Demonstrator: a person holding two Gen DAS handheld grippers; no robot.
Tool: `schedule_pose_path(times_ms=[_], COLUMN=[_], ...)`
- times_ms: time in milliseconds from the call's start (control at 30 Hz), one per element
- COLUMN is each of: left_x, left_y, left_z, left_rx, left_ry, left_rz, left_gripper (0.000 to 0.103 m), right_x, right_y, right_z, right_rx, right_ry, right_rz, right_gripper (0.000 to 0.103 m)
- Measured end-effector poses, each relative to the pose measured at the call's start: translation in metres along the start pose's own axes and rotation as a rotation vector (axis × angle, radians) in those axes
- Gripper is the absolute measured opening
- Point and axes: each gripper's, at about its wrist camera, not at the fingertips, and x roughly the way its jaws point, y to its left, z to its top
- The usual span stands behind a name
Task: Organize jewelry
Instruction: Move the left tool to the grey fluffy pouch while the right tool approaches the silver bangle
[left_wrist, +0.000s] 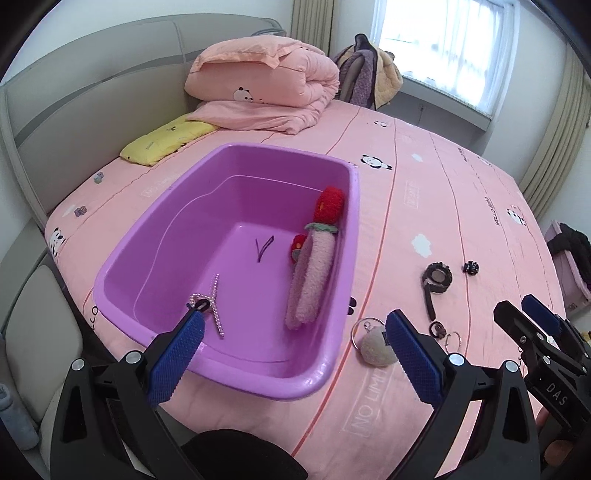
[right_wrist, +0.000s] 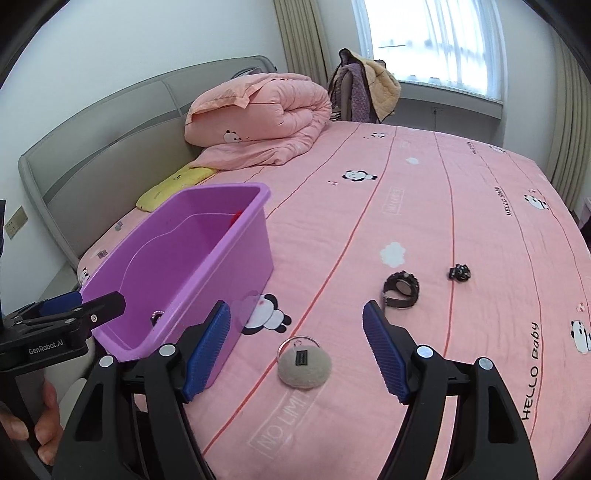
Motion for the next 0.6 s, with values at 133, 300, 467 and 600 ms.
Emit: schedule_pose_path(times_ms=[133,300,467,600], left_x=[-0.006,-0.002,0.014,0.032], left_y=[-0.020,-0.049,-0.073,-0.090], left_z=[-0.013,-0.035,-0.056,-0.072], left_rx=[0.020,0.070,0.108,0.117], left_ry=[-0.009,-0.004,0.018,0.050], left_rz=[-0.047,-0.101,-0.131,-0.142], left_gripper=[0.097,0.097,0.097,0.097], right_x=[-0.021,-0.034,-0.035,-0.028], right_y=[-0.029,-0.059,-0.078,-0.096], right_z=[-0.021,-0.054,-0.085,-0.104], right_rx=[0.044,0.075,0.087,0.125], right_ry=[-0.014,0.000,0.029,0.066], right_rz=[-0.038,-0.090,-0.122,-0.135], right_gripper=[0.071,0.071,0.071,0.071])
